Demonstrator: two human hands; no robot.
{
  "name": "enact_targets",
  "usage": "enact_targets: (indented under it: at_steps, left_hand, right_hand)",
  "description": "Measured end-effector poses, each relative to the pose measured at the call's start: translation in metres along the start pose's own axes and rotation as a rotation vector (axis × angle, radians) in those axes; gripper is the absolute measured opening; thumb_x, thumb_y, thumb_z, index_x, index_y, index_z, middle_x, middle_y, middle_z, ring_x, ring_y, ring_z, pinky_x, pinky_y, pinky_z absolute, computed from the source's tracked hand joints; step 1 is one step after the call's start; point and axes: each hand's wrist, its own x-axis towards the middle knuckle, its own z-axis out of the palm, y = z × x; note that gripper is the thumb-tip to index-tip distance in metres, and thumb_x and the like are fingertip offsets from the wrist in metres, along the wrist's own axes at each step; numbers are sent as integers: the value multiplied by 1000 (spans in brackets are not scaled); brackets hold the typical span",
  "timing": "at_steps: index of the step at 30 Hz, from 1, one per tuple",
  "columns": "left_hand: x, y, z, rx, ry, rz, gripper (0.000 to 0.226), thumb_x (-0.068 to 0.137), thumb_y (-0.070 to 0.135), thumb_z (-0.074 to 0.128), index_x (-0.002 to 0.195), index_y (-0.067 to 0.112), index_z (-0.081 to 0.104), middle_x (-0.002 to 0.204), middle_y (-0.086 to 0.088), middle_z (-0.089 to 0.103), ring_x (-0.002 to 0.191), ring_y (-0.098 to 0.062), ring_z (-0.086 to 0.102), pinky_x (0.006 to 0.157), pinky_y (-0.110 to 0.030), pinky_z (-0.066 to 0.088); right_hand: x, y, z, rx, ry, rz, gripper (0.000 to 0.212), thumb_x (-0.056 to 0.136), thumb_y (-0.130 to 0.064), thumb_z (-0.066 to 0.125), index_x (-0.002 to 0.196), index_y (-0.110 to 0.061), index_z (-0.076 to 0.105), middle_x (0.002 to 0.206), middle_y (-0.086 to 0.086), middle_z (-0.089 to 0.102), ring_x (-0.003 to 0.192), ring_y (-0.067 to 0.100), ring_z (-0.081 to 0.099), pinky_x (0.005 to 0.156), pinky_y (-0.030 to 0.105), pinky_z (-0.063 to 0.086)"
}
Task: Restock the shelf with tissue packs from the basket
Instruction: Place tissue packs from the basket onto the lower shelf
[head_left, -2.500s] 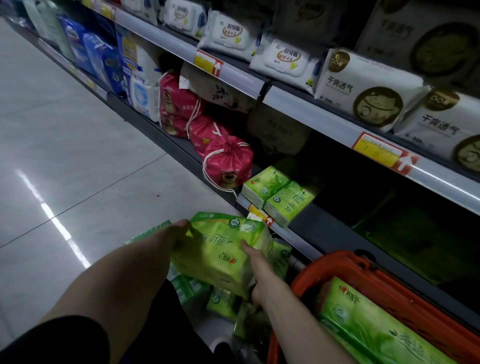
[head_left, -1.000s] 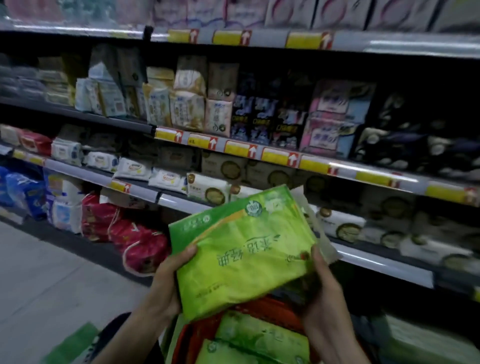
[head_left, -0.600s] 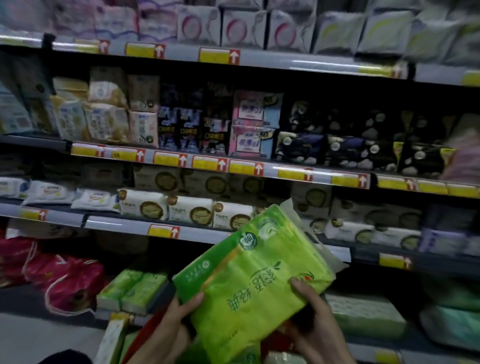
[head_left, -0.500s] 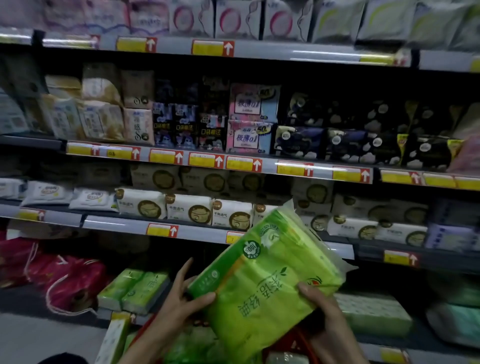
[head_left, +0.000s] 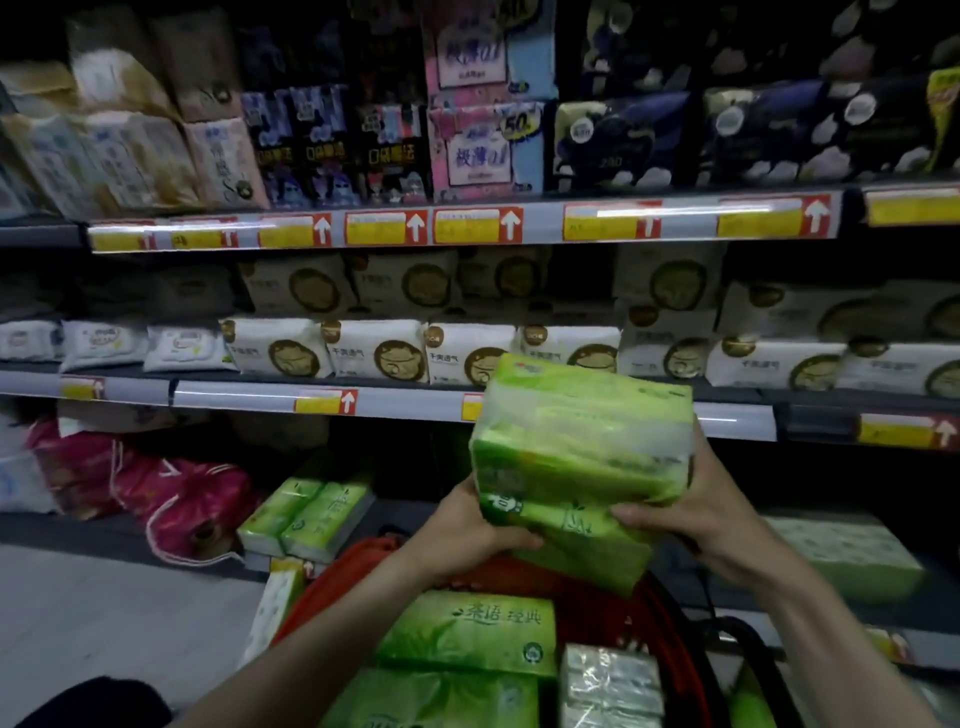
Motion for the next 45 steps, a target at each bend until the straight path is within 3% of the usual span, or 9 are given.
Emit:
enact_targets:
  at_steps: [5, 8, 11, 18, 24, 32, 36, 43, 45]
  left_hand:
    - [8, -4, 29, -25, 94, 177, 61, 71, -6, 90, 123, 19, 69, 123, 7, 76, 121, -12, 68, 102, -33, 57]
    - [19, -16, 43, -10, 133, 168, 59, 75, 5, 91, 126, 22, 65, 123, 8, 74, 123, -10, 67, 99, -27, 57]
    - [31, -25, 59, 9, 171, 149, 53, 75, 14, 90, 122, 25, 67, 118, 11, 75, 120, -8, 67, 97, -26, 58]
    - [59, -39, 95, 28, -3, 131, 51, 77, 10, 90, 124, 8, 71, 124, -5, 75, 118, -20, 71, 102, -48, 57]
    - [76, -25, 86, 255, -452, -79, 66, 74, 11, 89, 129, 32, 60, 121, 12, 73, 113, -4, 69, 99, -29, 57]
    - [122, -44, 82, 233, -381, -108, 64, 73, 6, 89, 130, 23, 64, 127, 6, 72, 121, -7, 66, 108, -32, 51]
    - [146, -61, 100, 284, -390, -285, 46, 84, 1, 77, 123, 21, 64, 127, 1, 66, 123, -20, 59, 107, -37, 49]
    - [177, -74, 106, 118, -252, -529, 36, 90, 25, 74, 122, 8, 70, 100, -12, 77, 93, -28, 77, 71, -33, 60]
    - [184, -77, 108, 52, -204, -548, 33, 94, 24, 70, 122, 6, 66, 102, -13, 74, 90, -30, 75, 65, -34, 59]
  right_hand:
    - [-14, -4, -21, -311, 8, -69, 113, 45, -20, 100, 130, -64, 40, 122, -41, 60, 118, -18, 57, 88, 7, 51]
    - [-18, 1, -36, -447, -18, -66, 116, 47, -43, 106, 139, -61, 39, 150, -17, 45, 136, 4, 52, 105, 31, 49]
    - [-14, 21, -50, -358, 96, -108, 92, 61, -65, 90, 139, -31, 55, 142, 12, 56, 110, 14, 70, 80, 25, 60]
    - [-33, 66, -70, -514, 85, -20, 105, 89, -34, 82, 157, -66, 9, 141, -47, 50, 130, -19, 49, 99, 4, 40]
    - [-24, 102, -86, -280, 150, 121, 91, 92, -15, 79, 159, -41, 24, 141, -24, 58, 133, -4, 55, 101, 12, 47]
    - [14, 144, -76, -218, 196, 256, 97, 97, 10, 66, 162, -38, 13, 148, -17, 48, 119, -18, 57, 88, 4, 48]
    - [33, 175, -74, -182, 225, 441, 104, 85, 27, 64, 165, -28, 26, 140, -1, 59, 131, 19, 54, 72, 8, 54]
    - [58, 180, -72, 44, 563, 718, 70, 84, -5, 79, 148, -6, 49, 133, 3, 60, 130, 33, 56, 101, 40, 47]
    - [56, 184, -69, 242, 566, 845, 47, 91, -17, 72, 134, -6, 59, 122, 9, 65, 112, 38, 65, 87, 46, 53]
